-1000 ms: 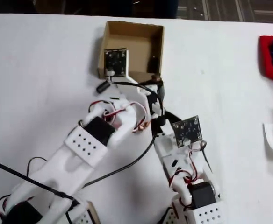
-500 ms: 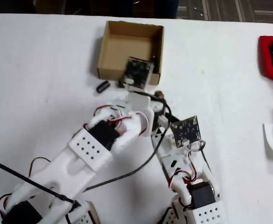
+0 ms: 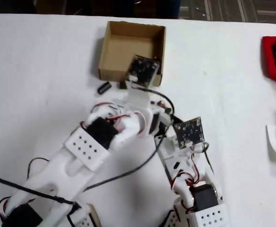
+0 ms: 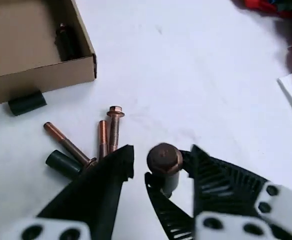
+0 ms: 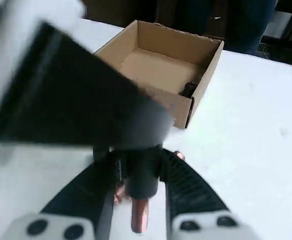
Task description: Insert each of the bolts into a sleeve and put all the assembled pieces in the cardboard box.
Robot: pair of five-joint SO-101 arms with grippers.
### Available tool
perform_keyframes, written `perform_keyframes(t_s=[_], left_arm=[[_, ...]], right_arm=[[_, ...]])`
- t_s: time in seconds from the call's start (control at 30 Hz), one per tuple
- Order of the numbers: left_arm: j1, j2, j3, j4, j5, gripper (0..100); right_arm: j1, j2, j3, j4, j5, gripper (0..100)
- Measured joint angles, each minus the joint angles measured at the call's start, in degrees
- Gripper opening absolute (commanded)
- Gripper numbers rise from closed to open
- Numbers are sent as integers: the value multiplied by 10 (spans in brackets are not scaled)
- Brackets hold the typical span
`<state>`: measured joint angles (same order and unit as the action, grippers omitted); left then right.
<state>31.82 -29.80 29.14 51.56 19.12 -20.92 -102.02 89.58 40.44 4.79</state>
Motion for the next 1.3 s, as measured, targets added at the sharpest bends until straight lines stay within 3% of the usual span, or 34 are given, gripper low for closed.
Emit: perform_keyframes(t_s=[0.23,0.4,0.5,0.6,0.7,0.83,1.0,1.2,1.3], left_arm=[[-63,0,-106,59,-1,242],[-169,-1,-181,105,-2,175],[-257,-1,-164,135,-4,175],[-327,-1,-69,135,-68,173],[-364,-1,69,86,-177,172],[-385,-1,256,-58,-287,172],[-407,0,389,-216,-304,172],[-409,0,405,-242,-305,172],[-409,0,407,-242,-306,172]], right_arm=[[1,-1,1,0,0,23],[8,-1,21,0,0,23],[32,-1,43,0,0,23],[50,-1,46,0,0,23],[74,-1,46,-12,-16,22],[88,0,34,-50,-29,22],[87,85,-63,-92,-30,22],[91,403,-322,-91,-44,22],[90,622,-525,-31,-80,22]])
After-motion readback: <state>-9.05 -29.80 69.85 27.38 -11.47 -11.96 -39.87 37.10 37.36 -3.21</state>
